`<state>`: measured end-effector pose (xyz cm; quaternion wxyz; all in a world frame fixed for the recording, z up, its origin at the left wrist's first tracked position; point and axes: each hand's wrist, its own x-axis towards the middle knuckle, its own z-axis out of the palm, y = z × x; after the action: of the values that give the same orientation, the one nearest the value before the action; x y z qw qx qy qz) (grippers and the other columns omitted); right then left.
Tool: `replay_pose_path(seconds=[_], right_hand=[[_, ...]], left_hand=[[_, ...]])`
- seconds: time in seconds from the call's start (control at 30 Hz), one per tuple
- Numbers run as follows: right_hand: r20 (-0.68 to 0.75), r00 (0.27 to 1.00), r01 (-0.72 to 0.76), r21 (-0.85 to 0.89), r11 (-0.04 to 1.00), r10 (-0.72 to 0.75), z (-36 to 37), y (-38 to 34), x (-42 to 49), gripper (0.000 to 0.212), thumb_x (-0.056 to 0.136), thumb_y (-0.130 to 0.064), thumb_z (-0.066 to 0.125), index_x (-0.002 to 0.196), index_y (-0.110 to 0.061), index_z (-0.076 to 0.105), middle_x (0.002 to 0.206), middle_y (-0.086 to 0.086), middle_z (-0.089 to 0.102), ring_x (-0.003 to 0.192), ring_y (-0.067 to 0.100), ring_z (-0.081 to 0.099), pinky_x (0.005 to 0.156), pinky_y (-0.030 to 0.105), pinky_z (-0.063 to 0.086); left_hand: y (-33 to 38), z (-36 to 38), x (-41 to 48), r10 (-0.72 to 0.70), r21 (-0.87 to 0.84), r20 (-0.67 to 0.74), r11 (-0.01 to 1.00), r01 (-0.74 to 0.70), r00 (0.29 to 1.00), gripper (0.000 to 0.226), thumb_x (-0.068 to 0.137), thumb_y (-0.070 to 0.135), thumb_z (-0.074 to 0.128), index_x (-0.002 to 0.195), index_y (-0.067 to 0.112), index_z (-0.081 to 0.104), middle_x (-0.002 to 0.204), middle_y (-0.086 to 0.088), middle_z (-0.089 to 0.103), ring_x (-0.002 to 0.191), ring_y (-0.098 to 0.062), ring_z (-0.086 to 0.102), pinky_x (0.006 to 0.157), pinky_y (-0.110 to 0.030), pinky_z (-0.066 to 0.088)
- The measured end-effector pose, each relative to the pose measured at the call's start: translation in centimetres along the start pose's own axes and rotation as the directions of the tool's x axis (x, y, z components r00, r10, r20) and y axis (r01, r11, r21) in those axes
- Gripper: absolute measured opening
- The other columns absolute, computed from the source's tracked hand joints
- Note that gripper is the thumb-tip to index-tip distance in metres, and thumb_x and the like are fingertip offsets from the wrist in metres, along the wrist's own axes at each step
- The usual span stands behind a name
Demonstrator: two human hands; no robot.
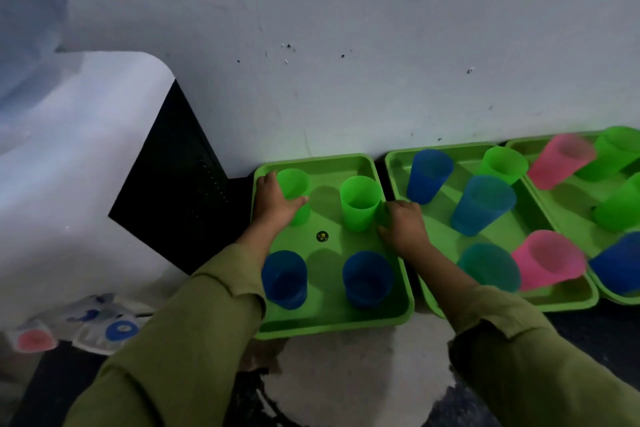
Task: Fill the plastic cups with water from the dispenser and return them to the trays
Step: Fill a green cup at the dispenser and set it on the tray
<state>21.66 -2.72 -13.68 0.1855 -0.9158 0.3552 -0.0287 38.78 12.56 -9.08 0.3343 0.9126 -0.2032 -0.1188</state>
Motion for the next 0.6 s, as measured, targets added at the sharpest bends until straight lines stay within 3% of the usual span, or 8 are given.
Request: replay_pose_path(seconds=[0.1, 0.17, 0.37, 0.47, 0.6], right_hand=[[-0.030, 0.998, -0.046, 0.111, 0.993, 0.050, -1.0, -0.5, -0.3, 0.038, 0.077, -0.014, 0.064, 0.112, 0.000, 0.059, 0.114, 0.024, 0.057, 0.108, 0.039, 0.051, 0.091, 0.036, 0.038], [-0.076, 0.993, -0.077, 0.166, 0.983, 0.090, -2.0, -1.3, -0.8, 0.045, 0.079, -0.010, 0.062, 0.121, 0.002, 0.053, 0.119, 0.026, 0.054, 0.112, 0.039, 0.049, 0.096, 0.037, 0.036], [-0.358, 0.917, -0.005, 0.426, 0.905, 0.174, -5.9, -5.1, -2.9, 0.048, 0.079, -0.008, 0.063, 0.124, 0.003, 0.048, 0.122, 0.022, 0.052, 0.117, 0.036, 0.046, 0.098, 0.034, 0.033], [-0.359, 0.932, 0.149, 0.491, 0.858, 0.043, -7.0, -7.7, -4.8, 0.054, 0.078, -0.011, 0.066, 0.128, -0.002, 0.047, 0.124, 0.016, 0.054, 0.114, 0.028, 0.052, 0.096, 0.034, 0.041], [-0.206, 0.957, 0.281, 0.502, 0.818, -0.202, -6.6, -10.9, -7.9, 0.080, 0.072, -0.019, 0.077, 0.139, -0.009, 0.034, 0.137, 0.008, 0.047, 0.122, 0.020, 0.047, 0.100, 0.030, 0.041]], left_hand=[[0.3, -0.6, -0.4, 0.013, -0.070, -0.046, 0.997, -0.016, 0.999, 0.083, 0.072, 0.029, 0.078, 0.138, 0.003, 0.034, 0.141, -0.016, 0.034, 0.130, -0.030, 0.037, 0.107, -0.033, 0.030], [0.7, -1.3, -0.9, 0.040, -0.105, -0.090, 0.993, -0.049, 0.995, 0.081, 0.070, 0.028, 0.080, 0.134, 0.003, 0.039, 0.137, -0.017, 0.038, 0.127, -0.030, 0.039, 0.106, -0.032, 0.031], [2.2, -4.6, -3.9, 0.152, -0.216, -0.159, 0.959, -0.185, 0.976, 0.080, 0.070, 0.031, 0.080, 0.134, 0.009, 0.039, 0.134, -0.013, 0.040, 0.124, -0.024, 0.041, 0.101, -0.023, 0.031], [2.7, -6.4, -5.9, 0.226, -0.250, -0.171, 0.931, -0.264, 0.959, 0.079, 0.069, 0.031, 0.080, 0.134, 0.009, 0.041, 0.134, -0.012, 0.042, 0.124, -0.022, 0.042, 0.098, -0.018, 0.029], [2.7, -8.6, -9.0, 0.350, -0.273, -0.170, 0.882, -0.385, 0.921, 0.078, 0.065, 0.032, 0.083, 0.130, 0.010, 0.045, 0.129, -0.009, 0.046, 0.120, -0.019, 0.046, 0.100, -0.021, 0.034]])
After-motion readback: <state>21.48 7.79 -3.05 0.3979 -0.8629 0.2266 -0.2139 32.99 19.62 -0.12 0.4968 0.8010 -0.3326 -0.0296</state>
